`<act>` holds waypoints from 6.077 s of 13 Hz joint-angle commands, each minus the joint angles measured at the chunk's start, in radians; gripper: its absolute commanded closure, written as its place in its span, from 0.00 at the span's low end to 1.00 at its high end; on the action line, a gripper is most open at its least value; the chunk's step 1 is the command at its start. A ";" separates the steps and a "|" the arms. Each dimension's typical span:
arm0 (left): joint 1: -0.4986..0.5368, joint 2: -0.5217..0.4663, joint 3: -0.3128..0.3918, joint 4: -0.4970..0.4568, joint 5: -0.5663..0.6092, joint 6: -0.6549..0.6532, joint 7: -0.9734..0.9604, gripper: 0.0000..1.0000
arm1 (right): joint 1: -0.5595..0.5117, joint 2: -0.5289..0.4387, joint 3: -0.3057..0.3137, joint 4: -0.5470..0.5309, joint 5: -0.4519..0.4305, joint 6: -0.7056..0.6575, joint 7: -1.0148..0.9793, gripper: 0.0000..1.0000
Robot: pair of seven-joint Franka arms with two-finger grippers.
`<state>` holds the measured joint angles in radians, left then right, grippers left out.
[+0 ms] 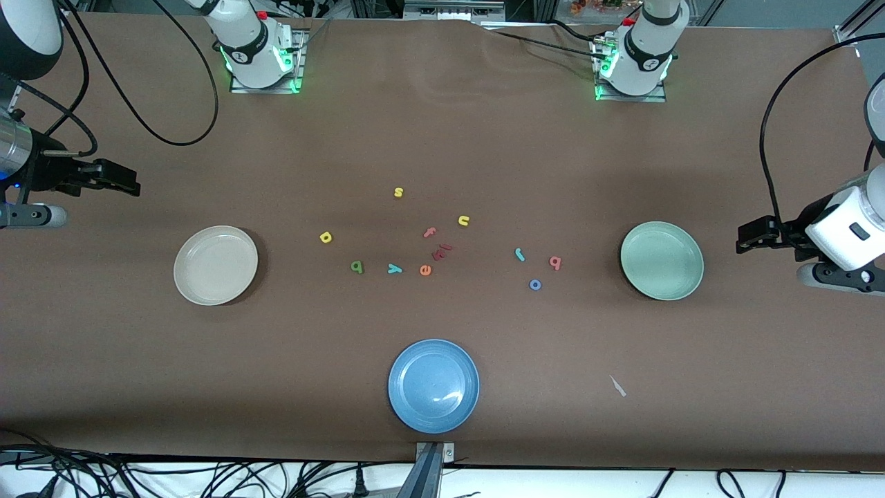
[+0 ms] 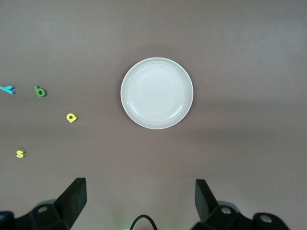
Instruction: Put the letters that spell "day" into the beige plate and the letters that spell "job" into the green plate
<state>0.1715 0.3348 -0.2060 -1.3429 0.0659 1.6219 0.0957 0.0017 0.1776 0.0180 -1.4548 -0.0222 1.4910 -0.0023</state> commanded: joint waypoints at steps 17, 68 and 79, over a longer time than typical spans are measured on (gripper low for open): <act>-0.004 -0.011 -0.001 -0.018 0.008 -0.011 0.015 0.00 | 0.000 -0.003 0.007 -0.003 -0.018 -0.003 0.005 0.00; -0.319 0.176 -0.001 -0.375 -0.121 0.430 -0.540 0.00 | 0.073 -0.007 0.146 -0.347 0.048 0.344 0.198 0.00; -0.376 0.309 0.002 -0.489 0.099 0.717 -0.721 0.32 | 0.109 0.086 0.255 -0.651 0.030 0.785 0.382 0.00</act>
<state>-0.1916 0.6283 -0.2119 -1.8333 0.0776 2.3030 -0.5476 0.0928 0.2283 0.2687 -2.0980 0.0113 2.2185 0.3394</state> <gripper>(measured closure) 0.313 0.000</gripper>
